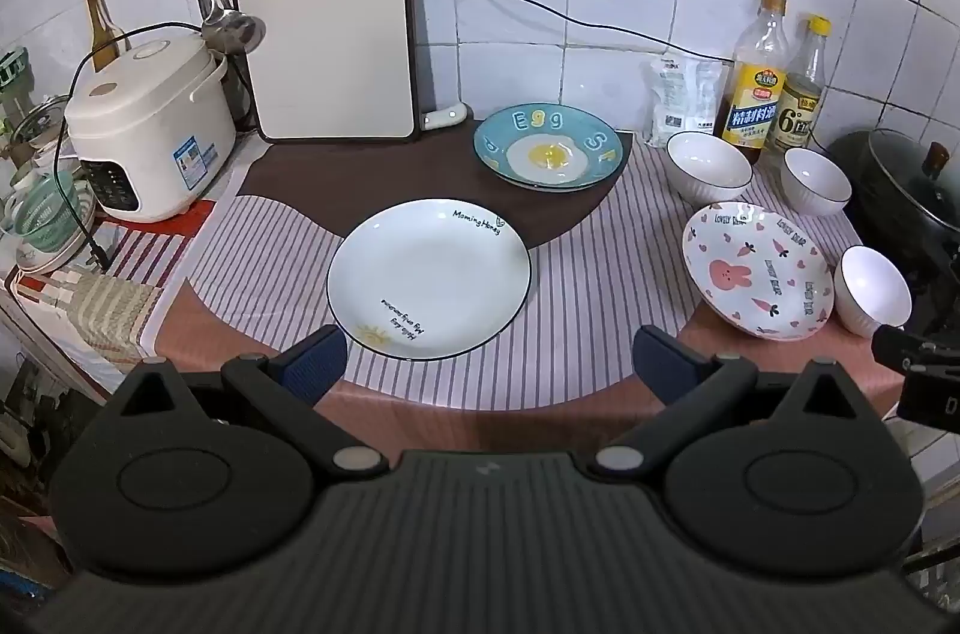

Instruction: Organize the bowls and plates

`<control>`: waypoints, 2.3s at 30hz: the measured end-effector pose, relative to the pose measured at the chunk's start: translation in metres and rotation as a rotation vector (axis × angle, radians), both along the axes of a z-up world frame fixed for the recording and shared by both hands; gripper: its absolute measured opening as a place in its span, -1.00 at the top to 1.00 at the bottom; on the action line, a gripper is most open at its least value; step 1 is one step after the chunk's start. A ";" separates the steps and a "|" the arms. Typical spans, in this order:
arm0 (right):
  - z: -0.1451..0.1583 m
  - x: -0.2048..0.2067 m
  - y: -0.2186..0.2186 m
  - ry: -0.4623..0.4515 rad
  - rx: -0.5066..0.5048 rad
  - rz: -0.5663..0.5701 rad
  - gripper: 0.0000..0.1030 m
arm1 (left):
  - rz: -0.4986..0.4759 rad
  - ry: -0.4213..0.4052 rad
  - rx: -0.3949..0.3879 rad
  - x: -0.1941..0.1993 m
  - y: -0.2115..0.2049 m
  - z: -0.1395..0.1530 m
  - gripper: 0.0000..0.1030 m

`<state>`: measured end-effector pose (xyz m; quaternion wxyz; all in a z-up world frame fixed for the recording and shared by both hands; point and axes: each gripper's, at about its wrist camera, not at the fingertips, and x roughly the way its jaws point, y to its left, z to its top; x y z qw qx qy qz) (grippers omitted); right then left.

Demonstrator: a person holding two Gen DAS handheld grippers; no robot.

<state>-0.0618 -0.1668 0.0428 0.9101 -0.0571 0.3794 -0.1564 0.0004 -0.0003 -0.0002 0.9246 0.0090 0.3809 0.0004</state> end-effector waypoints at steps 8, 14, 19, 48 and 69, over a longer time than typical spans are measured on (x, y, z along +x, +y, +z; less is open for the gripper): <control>-0.002 -0.001 0.000 -0.001 0.001 -0.006 -0.98 | -0.006 -0.002 -0.014 0.003 0.002 0.000 -0.98; -0.004 -0.003 0.002 -0.005 -0.030 0.008 -0.98 | -0.039 -0.009 -0.033 -0.004 -0.010 0.002 -0.98; 0.000 -0.005 0.000 -0.020 -0.032 0.020 -0.98 | -0.047 -0.036 -0.009 -0.010 -0.014 0.001 -0.99; -0.004 -0.008 0.003 -0.022 -0.035 0.015 -0.98 | -0.038 -0.108 -0.010 -0.019 -0.011 -0.006 -1.00; -0.013 -0.006 -0.002 0.002 -0.043 -0.005 -0.98 | -0.055 -0.072 -0.012 -0.014 -0.009 -0.011 -0.96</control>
